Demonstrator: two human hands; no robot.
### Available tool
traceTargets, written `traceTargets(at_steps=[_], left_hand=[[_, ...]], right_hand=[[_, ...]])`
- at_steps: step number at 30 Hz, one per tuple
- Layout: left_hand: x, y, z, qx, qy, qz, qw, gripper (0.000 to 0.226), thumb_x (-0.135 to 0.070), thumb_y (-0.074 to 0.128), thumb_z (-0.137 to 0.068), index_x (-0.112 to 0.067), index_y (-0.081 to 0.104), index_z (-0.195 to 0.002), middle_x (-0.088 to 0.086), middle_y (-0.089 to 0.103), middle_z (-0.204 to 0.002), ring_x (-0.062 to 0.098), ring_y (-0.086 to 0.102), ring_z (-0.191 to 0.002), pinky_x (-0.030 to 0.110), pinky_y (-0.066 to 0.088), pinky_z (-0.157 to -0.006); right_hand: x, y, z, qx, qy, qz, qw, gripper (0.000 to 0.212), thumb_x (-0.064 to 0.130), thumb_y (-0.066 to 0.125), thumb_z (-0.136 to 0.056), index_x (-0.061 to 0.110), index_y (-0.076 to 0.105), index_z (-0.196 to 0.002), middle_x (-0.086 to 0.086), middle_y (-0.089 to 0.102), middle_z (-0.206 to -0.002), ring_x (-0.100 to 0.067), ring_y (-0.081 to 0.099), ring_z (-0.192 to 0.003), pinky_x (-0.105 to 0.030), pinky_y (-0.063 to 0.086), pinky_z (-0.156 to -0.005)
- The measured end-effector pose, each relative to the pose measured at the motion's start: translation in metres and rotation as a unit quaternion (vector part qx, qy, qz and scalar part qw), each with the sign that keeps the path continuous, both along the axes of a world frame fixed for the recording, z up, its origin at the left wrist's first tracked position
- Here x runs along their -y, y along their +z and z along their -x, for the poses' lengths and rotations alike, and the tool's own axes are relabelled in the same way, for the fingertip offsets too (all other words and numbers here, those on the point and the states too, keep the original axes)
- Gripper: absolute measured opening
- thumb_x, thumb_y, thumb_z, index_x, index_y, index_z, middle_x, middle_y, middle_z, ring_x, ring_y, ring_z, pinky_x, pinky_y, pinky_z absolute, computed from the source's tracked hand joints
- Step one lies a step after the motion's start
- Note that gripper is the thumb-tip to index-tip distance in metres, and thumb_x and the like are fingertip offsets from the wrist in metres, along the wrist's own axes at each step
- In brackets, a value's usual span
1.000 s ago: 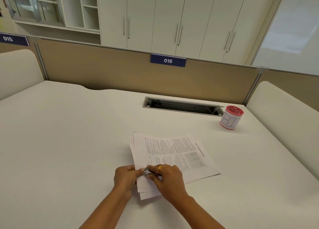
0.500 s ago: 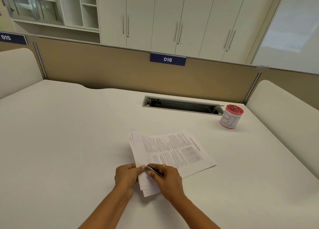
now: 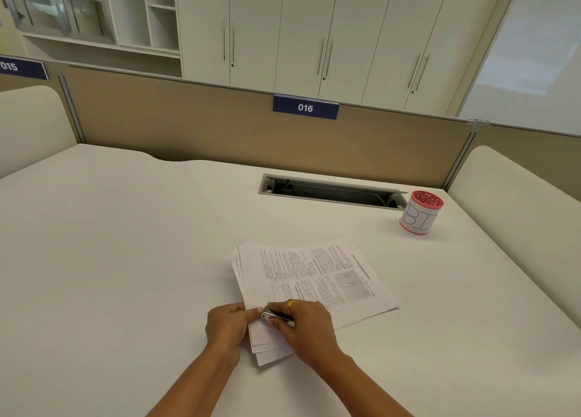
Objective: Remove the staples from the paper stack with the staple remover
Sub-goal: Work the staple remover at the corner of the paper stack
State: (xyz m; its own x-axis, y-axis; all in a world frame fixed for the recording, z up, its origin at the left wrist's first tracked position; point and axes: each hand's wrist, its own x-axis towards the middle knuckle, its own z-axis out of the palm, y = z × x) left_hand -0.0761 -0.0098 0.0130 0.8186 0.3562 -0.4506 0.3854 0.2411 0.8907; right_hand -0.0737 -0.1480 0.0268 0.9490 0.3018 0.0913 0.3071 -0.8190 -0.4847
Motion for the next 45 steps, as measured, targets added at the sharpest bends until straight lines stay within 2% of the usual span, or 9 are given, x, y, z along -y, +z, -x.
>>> traceTargets(at_steps=[4,9,15,20,25,28,35,41,45], left_hand=[[-0.002,-0.004,-0.001,-0.026,0.007,0.004,1.0,0.015,0.007,0.074,-0.066,-0.006,0.067,-0.064,0.021,0.07,-0.081,0.038,0.066,-0.078,0.043,0.055,-0.078],[-0.006,-0.001,-0.007,-0.059,-0.004,0.039,0.997,0.011,0.013,0.07,-0.064,0.004,0.064,-0.063,0.022,0.068,-0.076,0.036,0.063,-0.069,0.048,0.054,-0.078],[-0.008,-0.003,-0.011,-0.072,-0.003,0.045,0.996,0.012,0.013,0.07,-0.065,0.004,0.062,-0.065,0.019,0.066,-0.073,0.034,0.062,-0.063,0.04,0.054,-0.067],[-0.005,-0.005,-0.011,-0.074,0.005,0.037,0.997,0.012,0.009,0.074,-0.062,0.004,0.064,-0.064,0.02,0.068,-0.074,0.037,0.064,-0.07,0.048,0.054,-0.078],[-0.007,-0.006,-0.009,-0.068,0.011,0.064,0.996,0.013,0.014,0.068,-0.066,0.004,0.061,-0.061,0.018,0.065,-0.069,0.032,0.061,-0.061,0.038,0.053,-0.065],[-0.009,-0.006,-0.009,-0.07,0.007,0.081,0.994,0.013,0.015,0.064,-0.07,0.005,0.061,-0.063,0.019,0.065,-0.07,0.032,0.06,-0.062,0.037,0.052,-0.065],[-0.011,-0.005,-0.007,-0.068,-0.022,0.101,0.992,0.014,0.02,0.062,-0.07,0.006,0.062,-0.066,0.02,0.065,-0.072,0.033,0.06,-0.064,0.039,0.053,-0.067],[-0.011,-0.002,-0.005,-0.063,-0.031,0.11,0.991,0.015,0.019,0.061,-0.073,0.005,0.062,-0.066,0.011,0.066,-0.046,0.033,0.061,-0.064,0.037,0.051,-0.059],[-0.012,0.001,-0.004,-0.065,-0.042,0.116,0.99,0.012,0.017,0.061,-0.075,0.006,0.063,-0.07,0.016,0.068,-0.062,0.031,0.062,-0.065,0.037,0.053,-0.056]], right_hand=[[-0.001,-0.001,-0.001,0.018,0.034,0.038,0.999,0.034,0.041,0.052,-0.091,0.031,0.058,-0.123,0.007,0.067,-0.119,-0.013,0.061,-0.105,-0.025,0.039,-0.092],[-0.001,-0.003,0.0,0.022,0.043,0.032,0.998,0.034,0.041,0.053,-0.09,0.032,0.059,-0.123,0.008,0.067,-0.118,-0.012,0.062,-0.103,-0.023,0.041,-0.095],[-0.001,-0.003,-0.001,0.031,0.051,0.038,0.997,0.035,0.041,0.053,-0.09,0.032,0.058,-0.123,0.007,0.067,-0.119,-0.013,0.061,-0.103,-0.021,0.037,-0.092],[-0.001,0.001,-0.004,0.049,0.069,0.069,0.994,0.034,0.04,0.049,-0.092,0.03,0.058,-0.124,0.004,0.069,-0.116,-0.017,0.062,-0.099,-0.025,0.035,-0.086],[-0.003,-0.001,-0.005,0.047,0.062,0.066,0.995,0.033,0.039,0.05,-0.092,0.031,0.058,-0.123,0.002,0.068,-0.116,-0.019,0.061,-0.1,-0.027,0.038,-0.086],[-0.005,-0.003,-0.004,0.049,0.055,0.057,0.996,0.034,0.039,0.05,-0.091,0.031,0.057,-0.124,0.002,0.068,-0.117,-0.02,0.061,-0.099,-0.028,0.039,-0.087],[-0.006,-0.003,0.0,0.05,0.046,0.049,0.996,0.035,0.039,0.049,-0.092,0.031,0.056,-0.125,0.001,0.068,-0.117,-0.02,0.059,-0.098,-0.026,0.028,-0.076],[-0.007,-0.006,0.001,0.03,0.018,0.02,0.999,0.034,0.041,0.053,-0.09,0.033,0.059,-0.122,0.005,0.067,-0.118,-0.018,0.059,-0.101,-0.023,0.034,-0.083],[-0.007,-0.008,0.0,0.014,0.002,-0.015,1.0,0.032,0.041,0.057,-0.087,0.033,0.062,-0.118,0.01,0.068,-0.116,-0.012,0.061,-0.104,-0.022,0.041,-0.093]])
